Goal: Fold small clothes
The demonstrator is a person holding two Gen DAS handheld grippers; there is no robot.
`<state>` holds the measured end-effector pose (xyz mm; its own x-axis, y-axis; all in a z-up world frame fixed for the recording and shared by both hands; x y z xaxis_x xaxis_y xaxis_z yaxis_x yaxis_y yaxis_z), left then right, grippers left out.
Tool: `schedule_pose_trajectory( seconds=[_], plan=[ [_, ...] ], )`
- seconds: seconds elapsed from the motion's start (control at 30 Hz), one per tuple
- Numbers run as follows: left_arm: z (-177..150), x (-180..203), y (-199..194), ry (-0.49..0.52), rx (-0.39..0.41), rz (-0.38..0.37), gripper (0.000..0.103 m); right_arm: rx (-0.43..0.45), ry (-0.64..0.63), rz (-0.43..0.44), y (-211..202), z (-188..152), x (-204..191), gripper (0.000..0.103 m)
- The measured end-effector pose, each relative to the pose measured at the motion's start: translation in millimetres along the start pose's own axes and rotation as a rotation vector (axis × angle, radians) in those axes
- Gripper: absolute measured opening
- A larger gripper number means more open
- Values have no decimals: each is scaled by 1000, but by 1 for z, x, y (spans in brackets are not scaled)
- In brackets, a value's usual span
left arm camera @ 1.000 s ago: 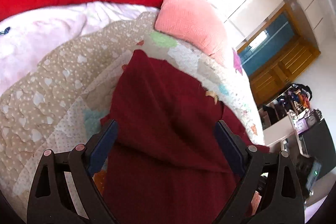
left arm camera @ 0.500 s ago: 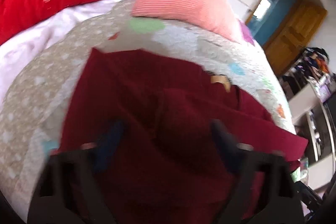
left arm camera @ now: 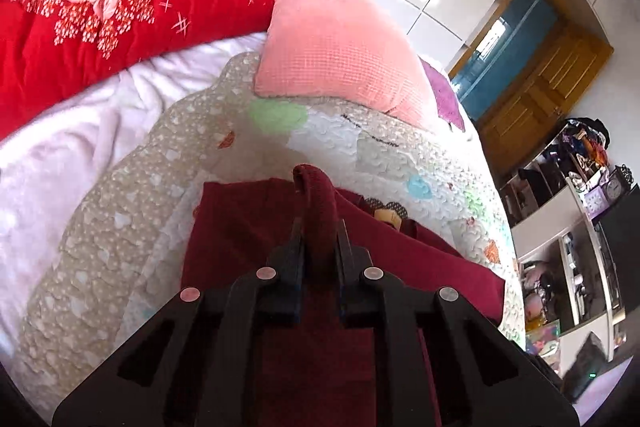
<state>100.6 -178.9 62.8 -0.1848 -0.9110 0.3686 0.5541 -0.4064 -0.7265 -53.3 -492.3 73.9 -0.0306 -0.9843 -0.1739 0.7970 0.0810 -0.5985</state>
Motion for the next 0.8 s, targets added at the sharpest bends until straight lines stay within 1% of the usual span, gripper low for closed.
schedule_pose_trajectory(
  seconds=[0.07, 0.1, 0.13, 0.17, 0.2, 0.27, 0.3, 0.37, 0.4, 0.43, 0.47, 0.5, 0.57, 0.6, 0.63, 0.7, 0.77, 0.8],
  plan=[
    [-5, -3, -1, -8, -15, -6, 11, -17, -40, -8, 13, -2, -5, 46],
    [-7, -5, -2, -7, -15, -2, 11, -29, -62, -33, 22, -2, -5, 43],
    [-8, -7, -2, -3, -12, 9, 11, -38, -76, -56, 28, -2, -3, 24],
    [-9, -9, -3, 0, -14, 20, 11, -43, -79, -67, 30, -2, -1, 14],
    [-12, -12, -4, 1, -15, 24, 11, -37, -66, -63, 27, -1, 1, 12],
    [-19, -19, 0, -3, -16, 49, 11, 11, -34, -3, 8, 5, 1, 10],
    [-26, -24, 9, -1, -32, 70, 11, 22, -52, -9, -1, 4, 3, 10],
    [-42, -32, 32, -4, -88, 100, 10, -13, -114, -63, -3, -8, 9, 10],
    [-51, -36, 43, 0, -114, 120, 11, -70, -130, -94, 4, -21, 16, 10],
    [-59, -42, 54, 8, -134, 155, 11, -112, -131, -114, 8, -30, 23, 9],
    [-62, -45, 58, 5, -137, 164, 11, -170, -118, -134, 13, -42, 32, 10],
    [-64, -48, 59, -10, -135, 156, 11, -185, -95, -132, 12, -45, 37, 10],
    [-62, -49, 58, -41, -130, 132, 11, -125, -18, -88, -4, -36, 41, 10],
    [-61, -49, 57, -44, -132, 129, 11, -81, -5, -67, -12, -27, 38, 12],
    [-59, -47, 57, -40, -131, 131, 11, -22, -15, -41, -22, -14, 30, 28],
    [-55, -45, 56, -29, -126, 132, 11, 27, -62, -25, -25, 0, 14, 52],
    [-54, -44, 55, -29, -122, 131, 11, 28, -120, -12, -16, 3, -3, 52],
    [-54, -43, 55, -30, -123, 130, 11, 9, -159, -15, -5, 2, -12, 48]
  ],
)
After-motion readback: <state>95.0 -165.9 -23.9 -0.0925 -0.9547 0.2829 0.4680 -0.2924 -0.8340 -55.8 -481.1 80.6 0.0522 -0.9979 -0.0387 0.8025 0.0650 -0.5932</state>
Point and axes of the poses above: each gripper's, at about its wrist camera, not at the fingertips, and y roughly the way its jaws point, x to its right, z to its top, the point moved 10 cm from there along y, roughly the way its jaws point, and after that the axes turned 4 degrees about z, right-handed, at the moved point
